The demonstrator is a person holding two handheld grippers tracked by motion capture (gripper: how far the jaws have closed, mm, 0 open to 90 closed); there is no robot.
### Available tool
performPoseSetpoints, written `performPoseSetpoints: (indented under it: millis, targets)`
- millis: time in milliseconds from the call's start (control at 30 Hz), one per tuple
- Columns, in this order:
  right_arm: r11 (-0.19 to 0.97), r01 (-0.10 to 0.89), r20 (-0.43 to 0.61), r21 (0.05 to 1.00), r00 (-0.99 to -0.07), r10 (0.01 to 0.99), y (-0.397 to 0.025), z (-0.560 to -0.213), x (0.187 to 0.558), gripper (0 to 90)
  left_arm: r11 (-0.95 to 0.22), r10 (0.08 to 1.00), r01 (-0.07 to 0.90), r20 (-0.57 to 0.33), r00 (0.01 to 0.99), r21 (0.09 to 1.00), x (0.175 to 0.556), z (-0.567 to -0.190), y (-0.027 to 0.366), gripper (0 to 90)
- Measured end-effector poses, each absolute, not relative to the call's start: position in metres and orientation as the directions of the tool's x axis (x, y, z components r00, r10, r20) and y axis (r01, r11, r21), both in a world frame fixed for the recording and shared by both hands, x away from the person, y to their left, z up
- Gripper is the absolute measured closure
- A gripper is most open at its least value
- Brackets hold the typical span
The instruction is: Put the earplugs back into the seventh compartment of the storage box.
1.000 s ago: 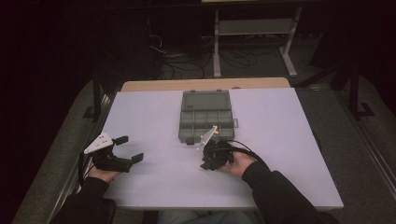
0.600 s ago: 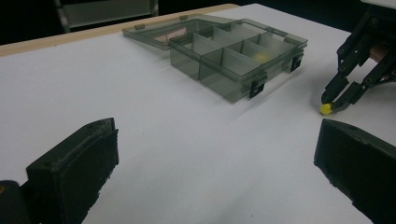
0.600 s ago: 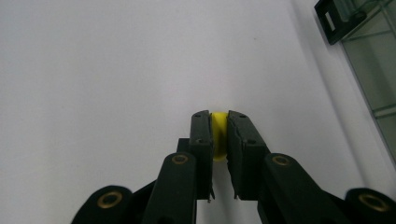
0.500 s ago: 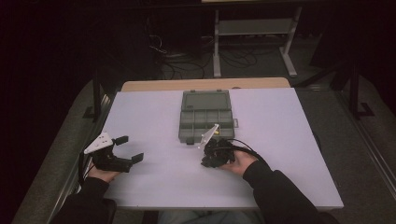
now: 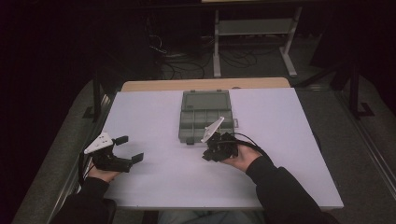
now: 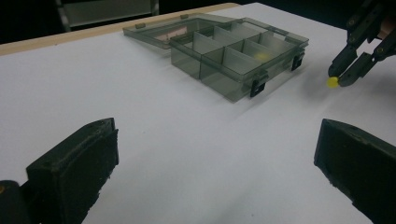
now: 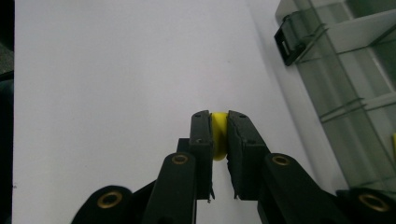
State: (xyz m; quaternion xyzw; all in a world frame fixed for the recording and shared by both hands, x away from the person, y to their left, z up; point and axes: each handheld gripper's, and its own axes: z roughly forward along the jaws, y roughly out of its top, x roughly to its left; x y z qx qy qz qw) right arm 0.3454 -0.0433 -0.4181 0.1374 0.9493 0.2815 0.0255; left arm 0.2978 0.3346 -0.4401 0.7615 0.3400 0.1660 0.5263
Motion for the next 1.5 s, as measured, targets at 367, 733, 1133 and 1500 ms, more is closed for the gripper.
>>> performPoseSetpoints:
  millis: [367, 733, 1133, 1500]
  targets:
    - [0.797, 0.251, 0.014, 0.549, -0.956, 0.291, -0.051, -0.404, 0.351, 79.3, -0.215, 0.694, 0.344, -0.104, 0.712, 0.914, 0.298, -0.44, 0.335, 0.0]
    - [0.795, 0.249, -0.009, 0.553, -0.953, 0.304, -0.054, -0.387, 0.359, 79.3, -0.214, 0.694, 0.343, -0.104, 0.712, 0.915, 0.297, -0.44, 0.334, 0.0]
    - [0.78, 0.271, -0.02, 0.564, -0.94, 0.341, -0.061, -0.37, 0.379, 79.2, -0.215, 0.693, 0.343, -0.105, 0.713, 0.914, 0.298, -0.44, 0.334, 0.0]
    - [0.768, 0.297, -0.027, 0.567, -0.925, 0.378, -0.063, -0.363, 0.399, 79.2, -0.215, 0.694, 0.344, -0.105, 0.713, 0.914, 0.298, -0.44, 0.335, 0.0]
